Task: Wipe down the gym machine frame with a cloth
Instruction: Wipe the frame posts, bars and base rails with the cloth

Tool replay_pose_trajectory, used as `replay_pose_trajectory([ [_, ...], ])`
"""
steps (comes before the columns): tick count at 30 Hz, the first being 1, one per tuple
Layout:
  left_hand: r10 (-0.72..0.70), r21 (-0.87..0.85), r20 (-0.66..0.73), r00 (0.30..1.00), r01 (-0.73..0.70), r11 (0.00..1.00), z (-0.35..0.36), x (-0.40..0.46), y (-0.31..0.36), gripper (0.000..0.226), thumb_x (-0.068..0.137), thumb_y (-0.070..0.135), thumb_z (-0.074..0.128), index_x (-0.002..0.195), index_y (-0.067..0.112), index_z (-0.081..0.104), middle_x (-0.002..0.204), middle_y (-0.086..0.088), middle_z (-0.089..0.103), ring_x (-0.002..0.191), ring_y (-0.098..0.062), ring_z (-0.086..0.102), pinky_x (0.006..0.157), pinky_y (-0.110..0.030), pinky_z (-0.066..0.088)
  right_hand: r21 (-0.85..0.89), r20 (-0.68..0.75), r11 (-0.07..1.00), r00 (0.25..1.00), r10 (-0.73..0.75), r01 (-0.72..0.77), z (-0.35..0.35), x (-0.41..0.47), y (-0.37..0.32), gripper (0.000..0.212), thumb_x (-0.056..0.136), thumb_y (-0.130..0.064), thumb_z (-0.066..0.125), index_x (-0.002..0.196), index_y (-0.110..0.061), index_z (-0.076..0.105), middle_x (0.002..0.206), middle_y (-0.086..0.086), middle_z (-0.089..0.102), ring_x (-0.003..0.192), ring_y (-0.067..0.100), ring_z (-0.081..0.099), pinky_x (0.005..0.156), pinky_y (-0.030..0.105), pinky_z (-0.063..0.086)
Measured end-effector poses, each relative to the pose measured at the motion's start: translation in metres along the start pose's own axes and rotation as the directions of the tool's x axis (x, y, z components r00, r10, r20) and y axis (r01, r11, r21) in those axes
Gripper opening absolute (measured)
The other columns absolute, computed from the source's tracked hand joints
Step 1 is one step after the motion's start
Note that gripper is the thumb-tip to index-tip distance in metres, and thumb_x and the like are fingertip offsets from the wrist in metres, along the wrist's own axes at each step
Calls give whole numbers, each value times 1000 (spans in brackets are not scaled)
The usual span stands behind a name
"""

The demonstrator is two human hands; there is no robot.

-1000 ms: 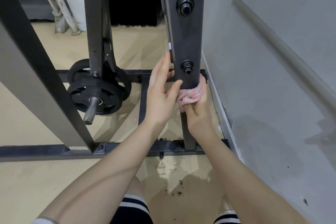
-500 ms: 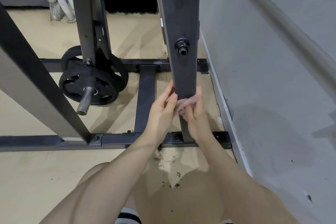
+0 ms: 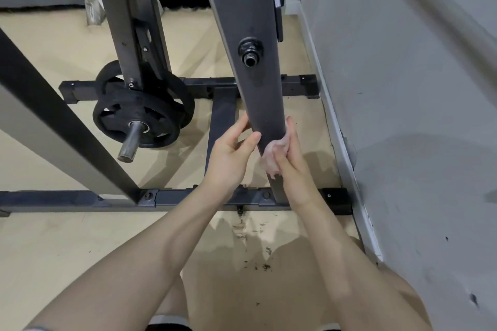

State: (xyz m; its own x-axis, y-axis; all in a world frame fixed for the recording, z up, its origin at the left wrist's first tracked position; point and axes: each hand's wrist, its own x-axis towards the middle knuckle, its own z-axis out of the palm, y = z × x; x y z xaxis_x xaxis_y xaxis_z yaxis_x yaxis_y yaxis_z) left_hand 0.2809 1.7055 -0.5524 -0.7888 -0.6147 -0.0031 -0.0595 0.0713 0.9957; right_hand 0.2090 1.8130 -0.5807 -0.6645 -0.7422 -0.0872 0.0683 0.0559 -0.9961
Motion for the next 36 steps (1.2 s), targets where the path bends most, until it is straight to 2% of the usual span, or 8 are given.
replay_pose_trajectory([
  [4,-9,-21,-18,1000,8,1000,1,1,-1,43,97,8,45,136,24,50,127,5,61,123,-21,53,106,-48,40,341,-49,935,991,125,-101,0,4,-10,48,98,-24,38,145,-36,34,150,-5,37,139,12,34,109,30,31],
  [9,-4,-30,5,1000,4,1000,0,1,2,45,97,6,45,138,25,48,127,10,61,121,-10,54,104,-45,43,-40,-201,999,979,-39,32,18,10,-13,45,97,-50,39,137,-63,24,161,-5,-8,135,-17,-3,113,26,16],
  [14,42,-65,22,999,-41,997,-1,2,0,44,96,1,46,138,15,47,129,3,60,121,-11,54,104,-38,43,-40,-124,971,963,-239,236,10,23,0,76,94,-23,44,152,-33,-5,158,-4,21,133,1,39,103,22,42],
  [22,105,-54,17,994,-104,993,2,3,-6,44,97,-1,44,140,7,42,136,-4,54,121,-10,54,102,-35,45,-334,-198,941,973,-120,49,2,26,45,88,84,-21,71,145,-43,11,145,-6,41,127,14,47,103,44,45],
  [27,121,-69,-20,993,-122,990,8,0,-20,45,98,-2,39,142,8,37,133,-1,54,118,-5,55,90,-17,45,-456,-248,825,842,-478,334,21,31,27,84,83,-11,66,143,-30,10,153,12,30,140,25,33,113,39,34],
  [31,40,-21,60,997,-39,999,14,-5,-34,41,100,6,40,137,23,43,124,14,59,116,-1,53,90,-14,43,-353,-196,926,957,-213,134,4,22,75,100,77,-8,57,146,-52,0,148,11,38,129,30,44,104,47,42],
  [33,26,26,64,998,-28,999,17,-5,-40,43,97,-1,42,130,26,45,118,14,60,112,3,54,90,-17,45,-348,-209,935,967,-147,67,1,20,85,84,80,-13,50,150,-38,10,143,10,42,123,19,45,104,43,42],
  [36,5,43,-17,1000,-4,999,23,-3,-51,45,91,-9,48,132,9,42,120,-2,56,104,1,58,87,-20,48,-201,-200,969,962,-183,143,-2,36,76,63,80,-25,39,141,-37,31,101,-8,53,94,13,50,94,52,49],
])
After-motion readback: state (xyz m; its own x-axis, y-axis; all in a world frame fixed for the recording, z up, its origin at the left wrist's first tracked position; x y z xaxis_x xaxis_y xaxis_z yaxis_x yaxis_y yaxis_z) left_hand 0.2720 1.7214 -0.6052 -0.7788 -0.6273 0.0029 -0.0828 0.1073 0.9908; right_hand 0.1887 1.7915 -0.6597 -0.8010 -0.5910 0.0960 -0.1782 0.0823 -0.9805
